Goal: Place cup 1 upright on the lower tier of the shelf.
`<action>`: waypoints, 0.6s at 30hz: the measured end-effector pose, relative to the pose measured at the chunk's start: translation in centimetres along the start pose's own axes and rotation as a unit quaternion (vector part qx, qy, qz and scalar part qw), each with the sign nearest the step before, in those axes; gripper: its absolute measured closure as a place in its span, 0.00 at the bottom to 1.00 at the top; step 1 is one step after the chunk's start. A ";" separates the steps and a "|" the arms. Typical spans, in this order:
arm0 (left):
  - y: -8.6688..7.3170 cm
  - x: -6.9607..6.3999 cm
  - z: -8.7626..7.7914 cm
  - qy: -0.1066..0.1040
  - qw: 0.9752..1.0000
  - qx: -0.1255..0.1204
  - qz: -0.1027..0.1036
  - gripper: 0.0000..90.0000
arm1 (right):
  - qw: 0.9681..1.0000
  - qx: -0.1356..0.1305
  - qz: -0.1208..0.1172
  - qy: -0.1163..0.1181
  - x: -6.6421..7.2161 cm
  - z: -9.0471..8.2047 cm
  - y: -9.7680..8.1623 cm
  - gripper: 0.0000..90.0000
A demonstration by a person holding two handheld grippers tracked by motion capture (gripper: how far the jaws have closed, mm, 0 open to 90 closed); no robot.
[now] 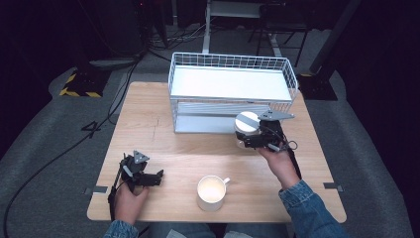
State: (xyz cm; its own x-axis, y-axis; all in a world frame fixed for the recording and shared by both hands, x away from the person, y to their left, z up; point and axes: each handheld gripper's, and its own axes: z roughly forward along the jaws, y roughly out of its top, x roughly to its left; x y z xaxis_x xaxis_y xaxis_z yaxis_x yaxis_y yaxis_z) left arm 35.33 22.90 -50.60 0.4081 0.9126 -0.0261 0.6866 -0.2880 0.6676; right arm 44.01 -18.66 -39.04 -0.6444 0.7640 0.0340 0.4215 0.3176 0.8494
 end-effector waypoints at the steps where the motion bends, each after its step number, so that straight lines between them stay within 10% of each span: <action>1: 0.0 0.0 0.0 0.000 1.000 0.000 0.000 0.01 | 1.000 0.000 0.001 -0.004 -0.2 0.2 0.1 0.08; 18: 0.0 0.0 0.0 0.000 1.000 0.000 0.000 0.01 | 0.999 -0.014 0.022 -0.021 -2.5 3.1 1.2 0.08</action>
State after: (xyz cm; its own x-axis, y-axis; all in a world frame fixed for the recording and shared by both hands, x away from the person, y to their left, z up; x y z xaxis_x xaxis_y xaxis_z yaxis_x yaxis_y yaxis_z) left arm 35.34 22.91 -50.60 0.4083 0.9125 -0.0260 0.6865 -0.2881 0.6676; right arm 48.11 -18.47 -39.68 -0.5974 0.8004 0.0506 0.4309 0.2671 0.8620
